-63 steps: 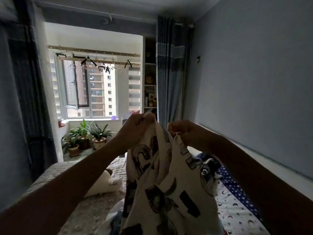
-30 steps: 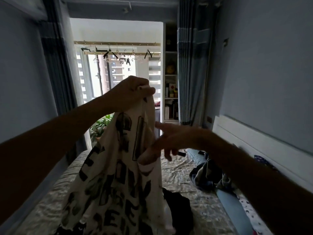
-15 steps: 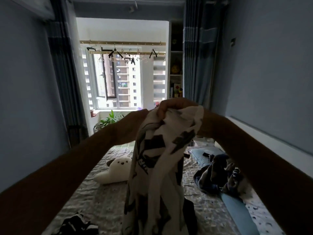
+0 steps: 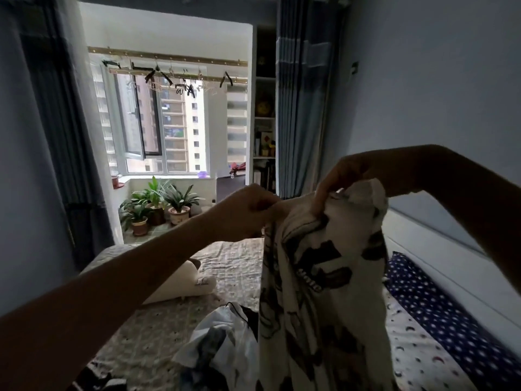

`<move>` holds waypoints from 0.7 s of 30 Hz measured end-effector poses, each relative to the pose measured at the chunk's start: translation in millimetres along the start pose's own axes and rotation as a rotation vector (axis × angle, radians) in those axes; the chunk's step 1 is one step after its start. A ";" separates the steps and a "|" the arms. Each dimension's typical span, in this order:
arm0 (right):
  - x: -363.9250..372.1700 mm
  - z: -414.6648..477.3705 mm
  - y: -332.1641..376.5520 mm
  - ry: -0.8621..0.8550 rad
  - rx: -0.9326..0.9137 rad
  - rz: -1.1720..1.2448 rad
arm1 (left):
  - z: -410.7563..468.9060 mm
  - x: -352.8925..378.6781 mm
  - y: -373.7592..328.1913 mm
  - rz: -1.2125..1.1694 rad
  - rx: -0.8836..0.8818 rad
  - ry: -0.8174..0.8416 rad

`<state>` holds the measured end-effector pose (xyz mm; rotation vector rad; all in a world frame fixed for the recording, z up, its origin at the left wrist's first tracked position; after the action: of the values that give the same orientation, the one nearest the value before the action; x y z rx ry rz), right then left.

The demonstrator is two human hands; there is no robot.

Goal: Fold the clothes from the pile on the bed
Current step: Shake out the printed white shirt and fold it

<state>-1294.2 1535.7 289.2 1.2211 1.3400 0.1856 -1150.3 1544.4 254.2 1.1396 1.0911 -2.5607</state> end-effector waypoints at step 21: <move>-4.0 29.5 43.1 -0.473 -0.152 -0.325 | -29.5 19.2 74.9 0.062 -0.143 -0.238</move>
<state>-1249.7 1534.8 316.8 0.8362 1.0641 -0.2186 -1117.3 1512.4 185.3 0.7993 1.1386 -2.4475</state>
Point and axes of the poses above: each hand's wrist, its own z-axis towards the middle knuckle, its own x-axis out of the palm, y = z × x, the point moved 8 cm from there along z, towards the middle knuckle, and after that the axes turned 3 degrees about x, right-handed, at the moved point
